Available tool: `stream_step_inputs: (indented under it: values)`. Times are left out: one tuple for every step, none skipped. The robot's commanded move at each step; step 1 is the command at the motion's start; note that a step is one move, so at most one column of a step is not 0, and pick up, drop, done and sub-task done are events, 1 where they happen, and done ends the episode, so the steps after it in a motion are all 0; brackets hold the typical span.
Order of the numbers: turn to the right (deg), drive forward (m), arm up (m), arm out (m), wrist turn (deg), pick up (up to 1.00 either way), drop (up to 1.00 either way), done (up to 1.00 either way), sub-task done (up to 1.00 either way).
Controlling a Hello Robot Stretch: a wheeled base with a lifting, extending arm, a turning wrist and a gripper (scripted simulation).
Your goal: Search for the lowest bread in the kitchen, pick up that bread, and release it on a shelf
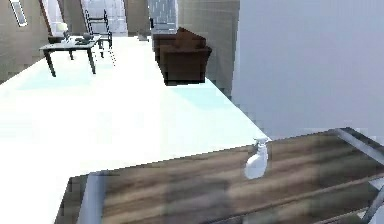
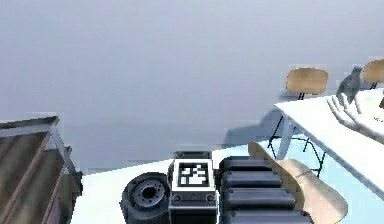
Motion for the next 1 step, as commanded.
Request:
stream_step_inputs:
  values:
    - [6.0,0.00,0.00,0.00,0.0,0.00,0.00,0.00,0.00]
